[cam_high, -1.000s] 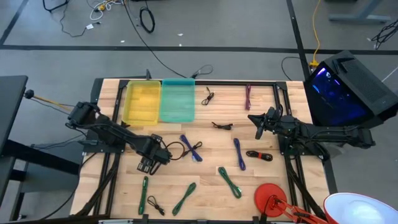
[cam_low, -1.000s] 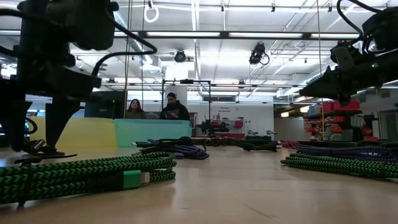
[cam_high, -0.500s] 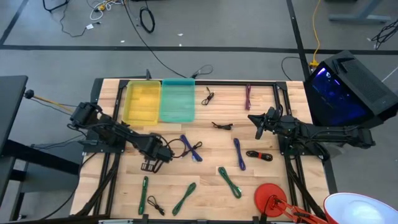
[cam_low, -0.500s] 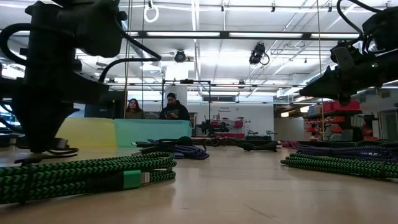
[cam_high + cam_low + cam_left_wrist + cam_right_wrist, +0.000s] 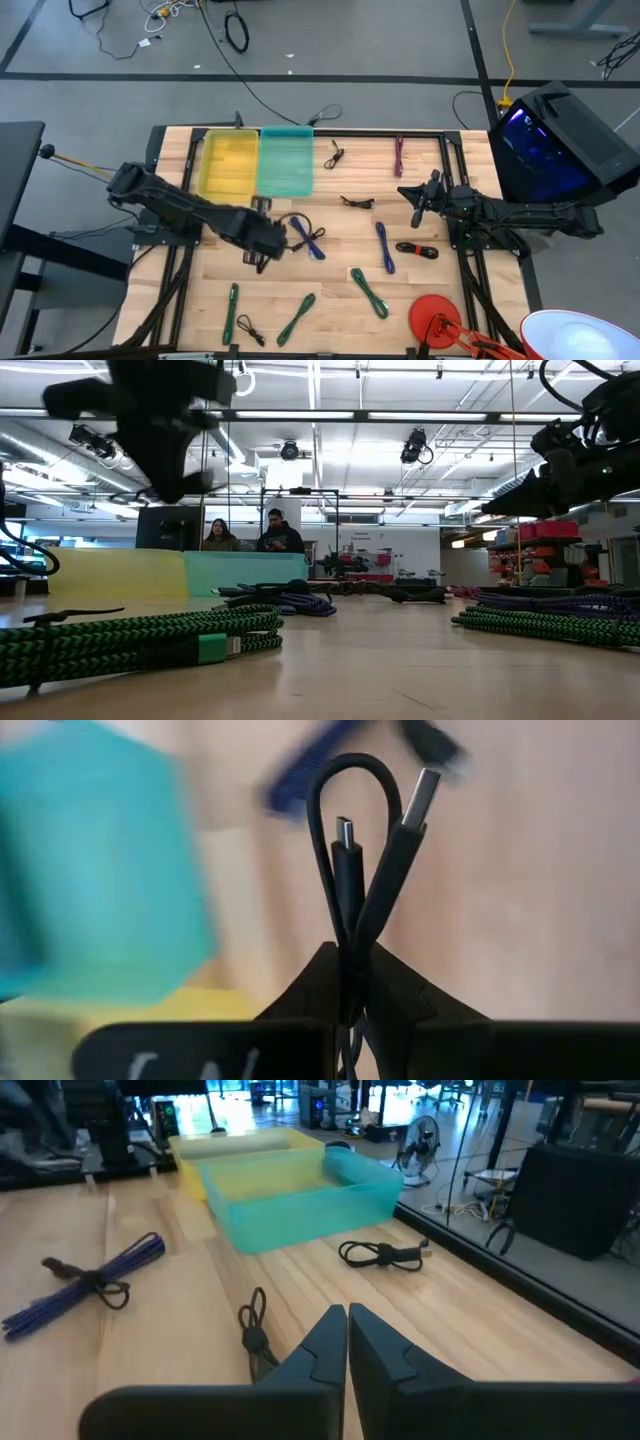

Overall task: Pick & Place USB Port
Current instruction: Put the black charger cable into the yellow bin

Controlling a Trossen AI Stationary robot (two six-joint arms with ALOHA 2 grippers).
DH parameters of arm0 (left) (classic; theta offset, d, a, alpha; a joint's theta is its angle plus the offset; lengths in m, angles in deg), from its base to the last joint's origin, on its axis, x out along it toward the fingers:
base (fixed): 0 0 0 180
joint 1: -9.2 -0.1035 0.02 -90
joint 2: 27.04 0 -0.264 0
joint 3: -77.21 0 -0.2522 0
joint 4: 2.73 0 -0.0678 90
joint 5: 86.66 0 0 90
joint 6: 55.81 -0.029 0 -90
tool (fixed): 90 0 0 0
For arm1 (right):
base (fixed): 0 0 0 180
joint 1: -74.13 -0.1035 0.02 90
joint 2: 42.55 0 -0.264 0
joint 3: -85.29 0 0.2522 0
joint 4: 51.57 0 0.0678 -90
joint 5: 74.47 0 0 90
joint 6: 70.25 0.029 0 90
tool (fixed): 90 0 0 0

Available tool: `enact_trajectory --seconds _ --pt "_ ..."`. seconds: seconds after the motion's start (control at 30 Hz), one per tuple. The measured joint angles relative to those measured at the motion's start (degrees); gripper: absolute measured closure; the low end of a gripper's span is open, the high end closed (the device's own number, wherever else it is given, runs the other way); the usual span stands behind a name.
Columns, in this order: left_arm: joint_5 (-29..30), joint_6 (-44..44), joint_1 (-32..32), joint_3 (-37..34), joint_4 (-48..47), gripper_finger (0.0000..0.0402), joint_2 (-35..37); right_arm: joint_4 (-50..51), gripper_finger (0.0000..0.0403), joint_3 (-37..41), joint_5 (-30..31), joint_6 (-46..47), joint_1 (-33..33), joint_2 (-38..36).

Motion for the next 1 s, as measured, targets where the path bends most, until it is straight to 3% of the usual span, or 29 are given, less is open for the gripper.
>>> enact_trajectory --seconds 0.17,0.4,0.5,0.7,0.87,1.0 --pt "5.21 2.71 -2.75 -1.11 0.53 0.0375 12.18 -0.68 0.0387 -0.01 -0.02 3.64 0.01 0.00" --pt "19.79 12.43 -6.95 -4.58 -2.53 0.0375 31.21 -4.71 0.0387 -0.04 -0.08 9.32 0.00 0.02" --pt "26.51 18.97 -10.51 -5.63 -4.42 0.0375 36.32 -7.69 0.0387 -0.04 -0.20 14.96 0.00 0.00" --pt "32.60 21.46 -19.15 -12.04 -4.51 0.0375 41.79 -17.33 0.0387 -0.04 0.28 21.62 0.02 0.02" --pt "31.43 18.24 -28.62 -18.89 4.63 0.0375 45.08 -27.23 0.0387 -0.07 3.45 21.09 0.02 0.00" --pt "25.20 13.63 -35.39 -24.06 13.91 0.0375 46.23 -30.03 0.0387 -0.07 -0.94 22.70 0.02 0.00"
